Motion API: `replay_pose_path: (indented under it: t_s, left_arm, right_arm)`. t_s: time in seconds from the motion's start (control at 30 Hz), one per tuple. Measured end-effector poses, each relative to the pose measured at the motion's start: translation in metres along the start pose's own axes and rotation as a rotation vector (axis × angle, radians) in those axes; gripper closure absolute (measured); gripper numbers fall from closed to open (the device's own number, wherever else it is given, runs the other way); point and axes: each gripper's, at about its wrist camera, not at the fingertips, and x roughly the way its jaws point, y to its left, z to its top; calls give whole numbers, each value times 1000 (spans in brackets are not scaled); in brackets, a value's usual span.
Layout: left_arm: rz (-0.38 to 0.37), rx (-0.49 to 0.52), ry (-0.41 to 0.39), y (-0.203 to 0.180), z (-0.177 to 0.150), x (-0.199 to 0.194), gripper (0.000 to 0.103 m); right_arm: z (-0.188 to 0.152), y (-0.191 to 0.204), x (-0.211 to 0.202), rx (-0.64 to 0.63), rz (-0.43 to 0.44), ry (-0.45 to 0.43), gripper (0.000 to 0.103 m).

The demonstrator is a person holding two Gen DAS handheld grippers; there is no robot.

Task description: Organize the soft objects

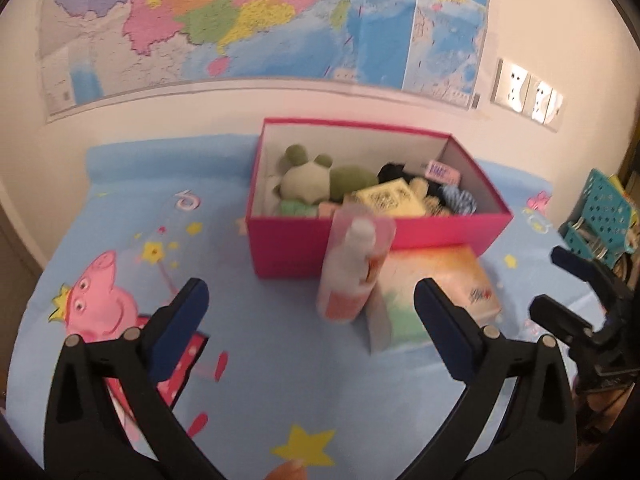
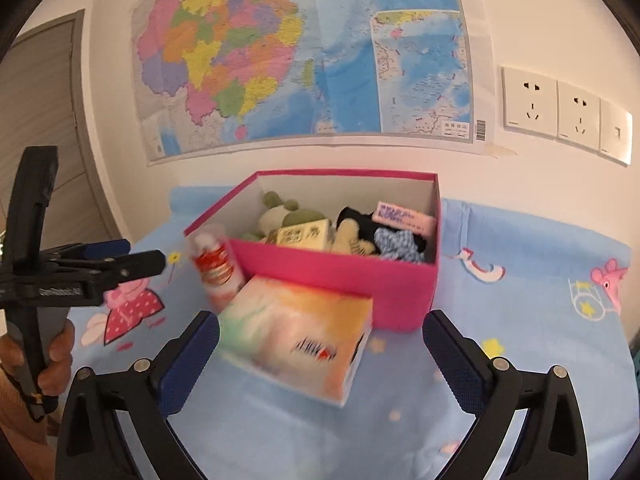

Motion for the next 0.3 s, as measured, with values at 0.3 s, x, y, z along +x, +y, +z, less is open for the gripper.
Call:
replay_pose_path:
  t_s: [0.3]
  left_arm:
    - [20, 0, 26, -5, -27, -7, 0]
  right_arm:
    - [-30, 16, -13, -16, 8, 35, 0]
